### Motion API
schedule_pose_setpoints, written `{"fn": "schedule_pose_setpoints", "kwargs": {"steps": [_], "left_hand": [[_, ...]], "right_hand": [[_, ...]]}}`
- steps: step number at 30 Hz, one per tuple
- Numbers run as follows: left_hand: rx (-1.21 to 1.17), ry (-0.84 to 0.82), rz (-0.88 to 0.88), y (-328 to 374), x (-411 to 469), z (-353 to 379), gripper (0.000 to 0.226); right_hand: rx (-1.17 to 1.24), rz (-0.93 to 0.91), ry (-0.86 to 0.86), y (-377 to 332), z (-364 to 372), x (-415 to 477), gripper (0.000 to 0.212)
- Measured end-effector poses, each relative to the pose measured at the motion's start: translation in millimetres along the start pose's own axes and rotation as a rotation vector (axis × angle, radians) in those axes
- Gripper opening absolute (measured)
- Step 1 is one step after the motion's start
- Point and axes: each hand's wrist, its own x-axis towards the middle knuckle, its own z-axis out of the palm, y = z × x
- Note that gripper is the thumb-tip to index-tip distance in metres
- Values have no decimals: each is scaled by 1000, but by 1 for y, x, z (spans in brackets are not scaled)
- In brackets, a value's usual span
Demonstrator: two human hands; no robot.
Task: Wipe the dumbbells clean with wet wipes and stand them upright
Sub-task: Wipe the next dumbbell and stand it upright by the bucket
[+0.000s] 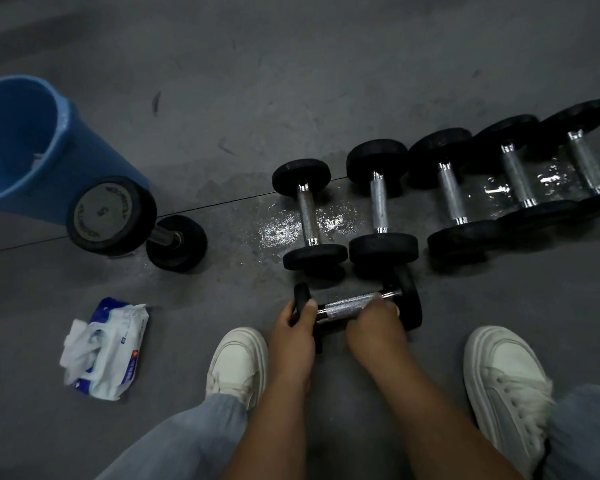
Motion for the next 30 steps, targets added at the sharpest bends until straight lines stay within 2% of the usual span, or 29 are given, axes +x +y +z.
{"fn": "schedule_pose_setpoints", "kwargs": {"steps": [3,5,7,9,11,14,16,18,21,24,25,27,29,30], "left_hand": [[-26,2,-6,2,-3,2,17],[-37,0,-11,4,-4,2,17],[-37,-7,-9,4,-4,1,19],[-34,-2,-16,5,-4,1,22],[-31,5,-15,4,-4,2,24],[-20,7,-14,4,-4,2,25],[-18,14,-22,3,-3,1,26],[0,15,-18,2,-1,0,24],[26,24,-12,1,-1,-1,22],[-6,12,-20,2,-2,1,21],[-12,9,-23,3,-2,1,19],[-1,12,-13,2,-3,1,14],[6,13,1,2,-3,1,12],[7,9,-2,3,-3,1,12]], "right_hand": [[134,-80,195,1,3,5,19],[65,-15,135,-4,2,8,25],[100,25,106,-7,-1,13,29],[173,-104,202,-8,-4,12,17],[216,-155,275,0,4,8,13],[253,-91,124,14,17,-1,11],[474,-66,-46,14,21,-9,18],[634,-78,-95,8,19,-18,16],[843,87,-208,2,24,-13,19],[878,211,-531,9,24,-14,25],[880,217,-589,11,27,-15,26],[882,151,-494,9,22,-17,21],[1004,129,-373,0,22,-16,17],[939,88,-333,-2,24,-12,16]]}}
